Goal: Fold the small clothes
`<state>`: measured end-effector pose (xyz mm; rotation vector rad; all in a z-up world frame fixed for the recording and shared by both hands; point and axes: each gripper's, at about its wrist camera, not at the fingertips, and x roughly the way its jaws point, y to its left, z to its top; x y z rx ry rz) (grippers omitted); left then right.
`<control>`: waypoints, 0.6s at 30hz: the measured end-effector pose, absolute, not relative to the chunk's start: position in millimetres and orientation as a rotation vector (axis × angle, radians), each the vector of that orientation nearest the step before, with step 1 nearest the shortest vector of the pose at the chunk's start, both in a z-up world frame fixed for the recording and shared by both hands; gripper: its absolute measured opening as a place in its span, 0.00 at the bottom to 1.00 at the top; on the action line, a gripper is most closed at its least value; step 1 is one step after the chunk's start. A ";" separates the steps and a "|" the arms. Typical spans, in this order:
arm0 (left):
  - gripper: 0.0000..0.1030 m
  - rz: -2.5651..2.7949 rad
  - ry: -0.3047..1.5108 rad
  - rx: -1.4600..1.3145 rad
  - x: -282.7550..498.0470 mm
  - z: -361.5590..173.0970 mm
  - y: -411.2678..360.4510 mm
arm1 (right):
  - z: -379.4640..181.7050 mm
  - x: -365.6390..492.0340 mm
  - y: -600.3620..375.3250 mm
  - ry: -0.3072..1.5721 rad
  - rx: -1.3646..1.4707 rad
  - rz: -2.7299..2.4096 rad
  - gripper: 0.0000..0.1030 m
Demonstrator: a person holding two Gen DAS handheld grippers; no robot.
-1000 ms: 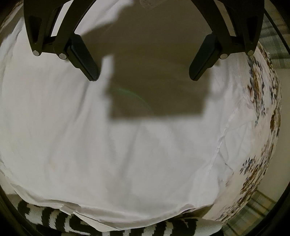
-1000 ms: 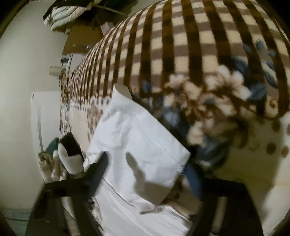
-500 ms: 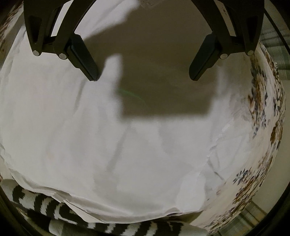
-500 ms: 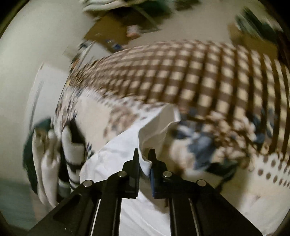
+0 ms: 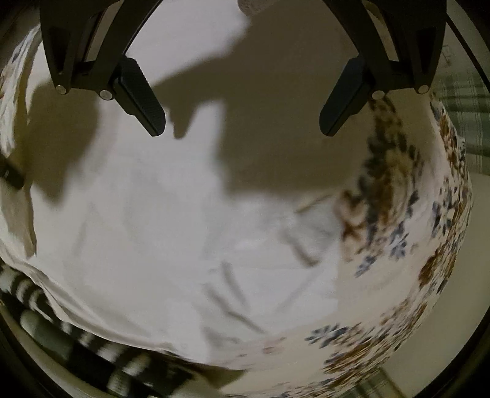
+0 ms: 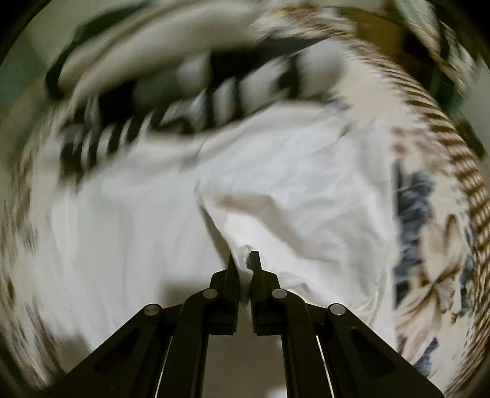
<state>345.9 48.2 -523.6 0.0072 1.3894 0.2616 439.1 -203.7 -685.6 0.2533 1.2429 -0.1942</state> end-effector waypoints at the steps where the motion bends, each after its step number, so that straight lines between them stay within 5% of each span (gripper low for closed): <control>1: 1.00 0.269 1.385 -0.005 344.2 -522.3 57.1 | -687.8 434.7 -198.7 1.272 0.274 -0.140 0.13; 5: 1.00 0.304 1.383 -0.049 330.2 -518.8 75.0 | -660.3 399.2 -201.8 1.226 0.444 0.000 0.58; 11: 1.00 0.379 1.379 -0.151 312.4 -521.0 110.7 | -642.7 339.7 -243.8 1.157 0.595 -0.163 0.62; 18: 1.00 0.474 1.373 -0.315 312.8 -535.9 168.4 | -676.6 377.3 -243.4 1.128 0.521 -0.267 0.62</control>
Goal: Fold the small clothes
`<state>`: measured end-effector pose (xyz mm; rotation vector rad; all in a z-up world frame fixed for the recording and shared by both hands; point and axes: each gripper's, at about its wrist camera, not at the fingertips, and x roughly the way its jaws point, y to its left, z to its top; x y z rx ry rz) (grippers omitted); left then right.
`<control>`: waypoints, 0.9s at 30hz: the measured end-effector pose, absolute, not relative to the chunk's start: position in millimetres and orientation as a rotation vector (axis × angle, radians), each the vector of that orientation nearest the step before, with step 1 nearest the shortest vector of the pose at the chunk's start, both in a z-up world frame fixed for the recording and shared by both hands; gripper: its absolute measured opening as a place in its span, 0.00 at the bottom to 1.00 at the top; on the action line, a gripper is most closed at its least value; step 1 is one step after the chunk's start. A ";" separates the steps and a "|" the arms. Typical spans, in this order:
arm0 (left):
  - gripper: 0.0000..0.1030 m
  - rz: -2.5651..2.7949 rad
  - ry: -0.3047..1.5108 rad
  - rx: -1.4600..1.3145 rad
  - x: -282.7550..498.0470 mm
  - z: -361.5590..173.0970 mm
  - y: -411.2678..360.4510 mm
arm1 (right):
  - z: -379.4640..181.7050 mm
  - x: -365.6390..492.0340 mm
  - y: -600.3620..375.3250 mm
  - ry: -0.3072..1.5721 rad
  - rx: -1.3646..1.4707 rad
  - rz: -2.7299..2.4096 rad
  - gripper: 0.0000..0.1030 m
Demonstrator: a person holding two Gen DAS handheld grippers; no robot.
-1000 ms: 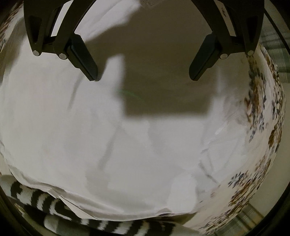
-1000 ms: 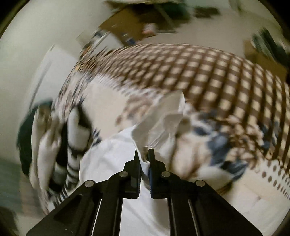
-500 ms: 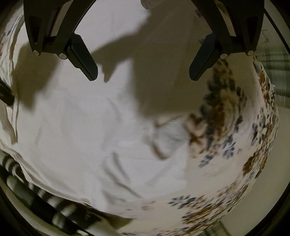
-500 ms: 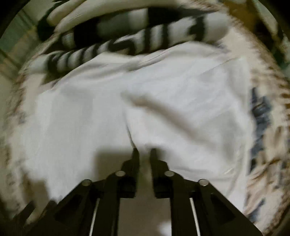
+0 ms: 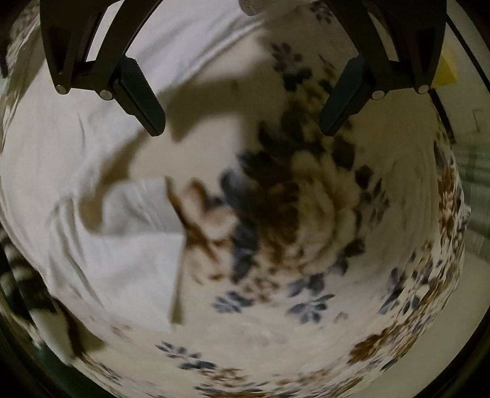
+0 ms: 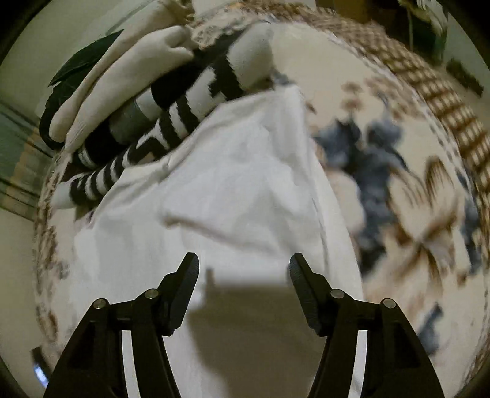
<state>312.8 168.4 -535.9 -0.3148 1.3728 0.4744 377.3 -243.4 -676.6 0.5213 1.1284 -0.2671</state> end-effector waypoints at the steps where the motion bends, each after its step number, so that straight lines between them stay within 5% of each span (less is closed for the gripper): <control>1: 1.00 0.485 1.364 -0.332 315.3 -537.5 176.3 | -688.7 386.0 -232.3 1.176 0.511 -0.254 0.62; 7: 1.00 0.487 1.356 -0.533 341.1 -555.9 215.3 | -700.6 386.7 -156.7 1.250 0.469 -0.070 0.63; 16: 1.00 0.416 1.325 -1.310 315.9 -574.4 259.1 | -697.8 351.9 -180.9 1.257 0.631 -0.185 0.63; 27: 1.00 0.511 1.180 -1.492 320.4 -601.0 245.1 | -698.0 334.4 -189.6 1.240 0.610 -0.253 0.63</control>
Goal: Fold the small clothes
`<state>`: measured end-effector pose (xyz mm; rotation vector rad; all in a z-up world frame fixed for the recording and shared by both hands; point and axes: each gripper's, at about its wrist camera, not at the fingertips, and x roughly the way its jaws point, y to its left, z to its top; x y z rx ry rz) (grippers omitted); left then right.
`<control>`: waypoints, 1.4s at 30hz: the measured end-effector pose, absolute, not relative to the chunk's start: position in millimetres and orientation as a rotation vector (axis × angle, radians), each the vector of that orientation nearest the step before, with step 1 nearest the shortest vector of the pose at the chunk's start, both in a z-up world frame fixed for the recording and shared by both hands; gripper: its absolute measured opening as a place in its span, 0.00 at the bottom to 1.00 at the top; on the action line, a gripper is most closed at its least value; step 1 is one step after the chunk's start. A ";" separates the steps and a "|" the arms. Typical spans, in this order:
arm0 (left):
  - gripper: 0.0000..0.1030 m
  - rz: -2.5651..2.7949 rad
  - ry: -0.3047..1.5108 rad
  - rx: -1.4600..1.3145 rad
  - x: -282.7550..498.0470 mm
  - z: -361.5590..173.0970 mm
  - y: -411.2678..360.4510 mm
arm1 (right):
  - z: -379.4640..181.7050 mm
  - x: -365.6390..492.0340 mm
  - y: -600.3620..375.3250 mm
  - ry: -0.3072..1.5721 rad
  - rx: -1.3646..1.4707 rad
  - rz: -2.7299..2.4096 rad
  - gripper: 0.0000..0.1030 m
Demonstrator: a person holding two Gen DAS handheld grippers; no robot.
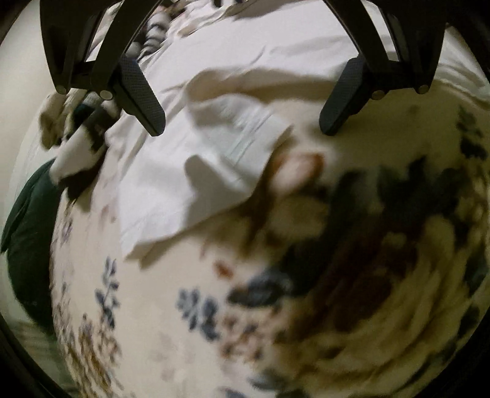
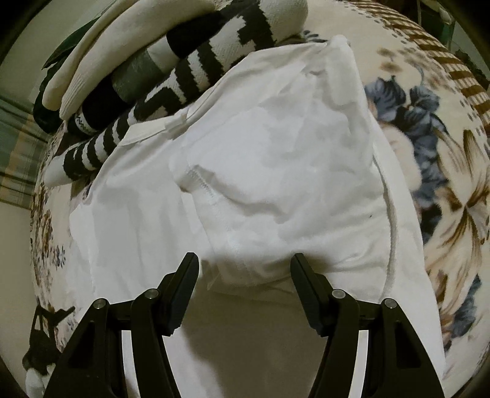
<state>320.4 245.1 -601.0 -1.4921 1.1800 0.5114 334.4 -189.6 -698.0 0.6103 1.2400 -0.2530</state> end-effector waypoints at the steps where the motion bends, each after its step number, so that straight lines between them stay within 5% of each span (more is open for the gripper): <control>1: 0.97 0.515 1.150 -1.497 317.2 -594.2 238.8 | -697.3 338.0 -188.3 1.241 0.604 -0.258 0.63; 4: 0.81 0.498 1.117 -1.477 318.2 -590.2 242.7 | -693.5 341.4 -199.0 1.241 0.596 -0.271 0.63; 8: 0.26 0.467 1.115 -1.491 315.2 -593.6 232.9 | -695.9 303.6 -222.5 1.253 0.605 -0.277 0.63; 11: 0.13 0.474 1.106 -1.484 320.1 -596.4 225.5 | -693.6 324.8 -216.3 1.254 0.598 -0.278 0.63; 16: 0.06 0.438 1.029 -1.364 337.3 -575.6 222.8 | -689.7 351.0 -204.5 1.247 0.596 -0.274 0.63; 25: 0.06 0.031 0.969 -0.680 384.3 -477.5 92.9 | -681.1 334.6 -230.0 1.233 0.608 -0.314 0.63; 30: 0.07 -0.265 1.146 -0.393 374.5 -507.3 -32.6 | -677.6 319.7 -261.1 1.237 0.623 -0.374 0.63; 34: 0.11 -0.290 1.257 -0.280 356.2 -527.0 -58.5 | -670.8 309.7 -285.4 1.257 0.636 -0.389 0.63; 36: 0.31 -0.281 1.254 -0.293 344.9 -525.1 -47.5 | -664.9 308.1 -290.8 1.251 0.643 -0.362 0.64; 38: 0.84 -0.235 1.238 -0.292 337.9 -521.6 -30.1 | -660.1 312.8 -291.0 1.256 0.658 -0.303 0.64; 42: 0.86 -0.109 1.204 -0.269 343.0 -523.7 2.6 | -651.3 341.5 -278.0 1.250 0.651 -0.171 0.64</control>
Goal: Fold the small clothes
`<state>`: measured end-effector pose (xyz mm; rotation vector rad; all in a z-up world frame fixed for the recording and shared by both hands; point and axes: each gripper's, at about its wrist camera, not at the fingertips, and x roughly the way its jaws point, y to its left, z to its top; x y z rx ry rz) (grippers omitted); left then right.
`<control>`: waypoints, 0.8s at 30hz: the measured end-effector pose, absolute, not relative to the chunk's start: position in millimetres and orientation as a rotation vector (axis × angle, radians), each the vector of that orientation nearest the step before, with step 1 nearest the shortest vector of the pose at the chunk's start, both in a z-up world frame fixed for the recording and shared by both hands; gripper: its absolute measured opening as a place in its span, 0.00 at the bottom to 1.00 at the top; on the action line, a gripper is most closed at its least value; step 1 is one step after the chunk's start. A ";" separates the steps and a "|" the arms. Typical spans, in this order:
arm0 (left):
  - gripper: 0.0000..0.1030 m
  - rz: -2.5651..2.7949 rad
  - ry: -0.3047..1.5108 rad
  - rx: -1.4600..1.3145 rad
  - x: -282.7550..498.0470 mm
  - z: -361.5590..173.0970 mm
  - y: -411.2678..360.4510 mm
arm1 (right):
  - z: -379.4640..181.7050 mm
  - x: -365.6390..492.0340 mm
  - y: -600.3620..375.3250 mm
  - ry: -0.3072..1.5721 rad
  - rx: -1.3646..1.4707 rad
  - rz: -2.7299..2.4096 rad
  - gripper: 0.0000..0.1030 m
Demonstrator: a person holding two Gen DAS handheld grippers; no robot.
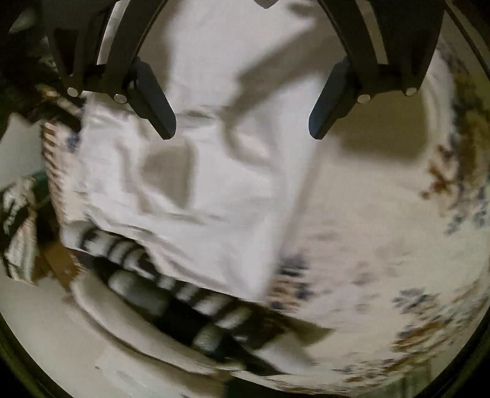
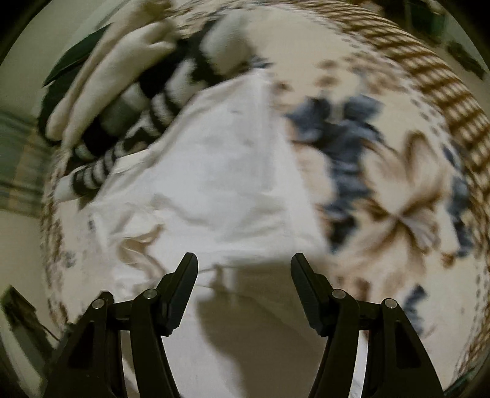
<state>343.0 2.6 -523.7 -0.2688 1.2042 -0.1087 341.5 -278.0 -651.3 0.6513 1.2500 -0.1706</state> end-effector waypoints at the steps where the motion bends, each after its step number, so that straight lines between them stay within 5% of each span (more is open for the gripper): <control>1: 0.86 -0.087 1.207 -0.260 344.5 -527.1 10.1 | -651.4 352.9 -272.3 1.253 0.652 -0.136 0.64; 11: 0.86 0.036 1.276 -0.148 365.0 -563.7 32.9 | -714.8 462.0 -221.0 1.457 0.829 0.049 0.61; 14: 0.86 0.040 1.285 -0.132 364.0 -570.2 30.6 | -699.7 470.0 -213.8 1.430 0.713 0.019 0.06; 20: 0.86 0.027 1.295 -0.119 356.9 -575.7 26.5 | -667.3 480.5 -231.7 1.308 0.512 -0.061 0.04; 24: 0.86 0.022 1.285 -0.133 359.4 -567.8 32.6 | -672.6 473.6 -247.4 1.361 0.684 0.030 0.08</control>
